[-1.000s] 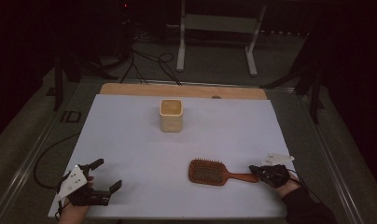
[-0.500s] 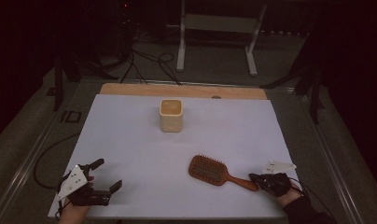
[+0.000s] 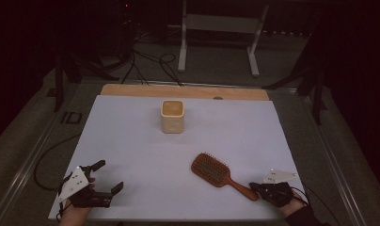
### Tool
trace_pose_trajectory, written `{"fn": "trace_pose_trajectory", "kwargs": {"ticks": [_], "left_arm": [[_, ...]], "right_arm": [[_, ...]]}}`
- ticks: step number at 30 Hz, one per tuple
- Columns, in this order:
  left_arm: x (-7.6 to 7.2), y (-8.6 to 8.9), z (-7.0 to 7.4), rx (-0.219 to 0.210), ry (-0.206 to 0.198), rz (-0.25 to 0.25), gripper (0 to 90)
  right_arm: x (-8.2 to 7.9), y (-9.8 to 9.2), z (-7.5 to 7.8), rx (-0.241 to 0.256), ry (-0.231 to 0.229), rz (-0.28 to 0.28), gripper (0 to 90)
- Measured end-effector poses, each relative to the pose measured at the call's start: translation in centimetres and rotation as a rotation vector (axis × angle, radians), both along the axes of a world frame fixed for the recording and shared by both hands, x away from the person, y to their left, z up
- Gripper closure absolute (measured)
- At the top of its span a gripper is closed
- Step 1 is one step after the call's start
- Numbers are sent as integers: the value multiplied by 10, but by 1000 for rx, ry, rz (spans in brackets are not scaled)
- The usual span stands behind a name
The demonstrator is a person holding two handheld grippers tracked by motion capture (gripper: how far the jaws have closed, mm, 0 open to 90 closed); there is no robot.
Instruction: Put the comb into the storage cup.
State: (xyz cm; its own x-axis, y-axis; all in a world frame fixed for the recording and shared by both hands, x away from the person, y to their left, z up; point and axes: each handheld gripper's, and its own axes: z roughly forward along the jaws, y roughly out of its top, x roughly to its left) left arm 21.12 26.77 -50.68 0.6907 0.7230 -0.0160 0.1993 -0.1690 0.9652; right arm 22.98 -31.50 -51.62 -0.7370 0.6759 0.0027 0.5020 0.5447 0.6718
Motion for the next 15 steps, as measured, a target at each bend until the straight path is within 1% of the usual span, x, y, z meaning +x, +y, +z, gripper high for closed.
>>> {"fn": "trace_pose_trajectory", "kwargs": {"ticks": [4,5,9,11,15], "left_arm": [[0,0,0,-1,1,0,0],[0,0,0,-1,1,-1,0],[0,0,0,1,0,-1,1],[0,0,0,-1,0,-3,1],[0,-1,0,0,1,-4,0]], "right_arm": [[-4,2,0,-1,5,4,900],[-6,3,0,8,12,10,900],[-10,5,0,7,15,25,900],[-11,6,1,9,19,33,900],[-11,6,0,15,25,31,900]]}}
